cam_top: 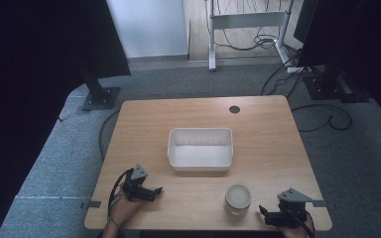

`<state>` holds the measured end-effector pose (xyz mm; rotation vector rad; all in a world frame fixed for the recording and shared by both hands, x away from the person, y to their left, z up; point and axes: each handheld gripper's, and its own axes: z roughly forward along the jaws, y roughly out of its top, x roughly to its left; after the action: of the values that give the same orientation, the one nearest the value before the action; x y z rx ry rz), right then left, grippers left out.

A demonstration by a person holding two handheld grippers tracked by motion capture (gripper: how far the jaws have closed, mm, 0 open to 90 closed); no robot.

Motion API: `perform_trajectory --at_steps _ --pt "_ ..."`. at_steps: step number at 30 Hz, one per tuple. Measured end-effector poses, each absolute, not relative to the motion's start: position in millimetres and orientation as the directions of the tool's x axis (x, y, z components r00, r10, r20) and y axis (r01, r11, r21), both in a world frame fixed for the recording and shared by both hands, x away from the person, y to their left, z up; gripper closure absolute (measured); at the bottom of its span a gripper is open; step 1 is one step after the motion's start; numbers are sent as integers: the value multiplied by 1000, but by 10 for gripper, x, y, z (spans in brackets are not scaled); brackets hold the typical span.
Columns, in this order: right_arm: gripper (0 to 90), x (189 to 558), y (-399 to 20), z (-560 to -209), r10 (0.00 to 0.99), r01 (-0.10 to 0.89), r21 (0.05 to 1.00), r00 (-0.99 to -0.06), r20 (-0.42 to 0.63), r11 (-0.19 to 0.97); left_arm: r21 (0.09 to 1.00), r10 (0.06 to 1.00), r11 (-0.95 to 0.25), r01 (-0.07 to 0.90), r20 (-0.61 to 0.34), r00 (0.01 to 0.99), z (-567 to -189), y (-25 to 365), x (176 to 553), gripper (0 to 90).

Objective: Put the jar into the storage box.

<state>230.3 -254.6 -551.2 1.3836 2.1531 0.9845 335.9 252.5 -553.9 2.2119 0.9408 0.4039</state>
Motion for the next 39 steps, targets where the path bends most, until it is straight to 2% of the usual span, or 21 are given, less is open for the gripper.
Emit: perform_trajectory --at_steps 15,39 --pt "17 2234 -2526 -5386 887 620 748 -452 93 237 700 725 -499 510 15 689 -5539 2524 3359 0" --pt "19 2112 -2232 -5125 816 534 792 -573 80 297 700 725 -499 510 15 689 -5539 2525 3359 0"
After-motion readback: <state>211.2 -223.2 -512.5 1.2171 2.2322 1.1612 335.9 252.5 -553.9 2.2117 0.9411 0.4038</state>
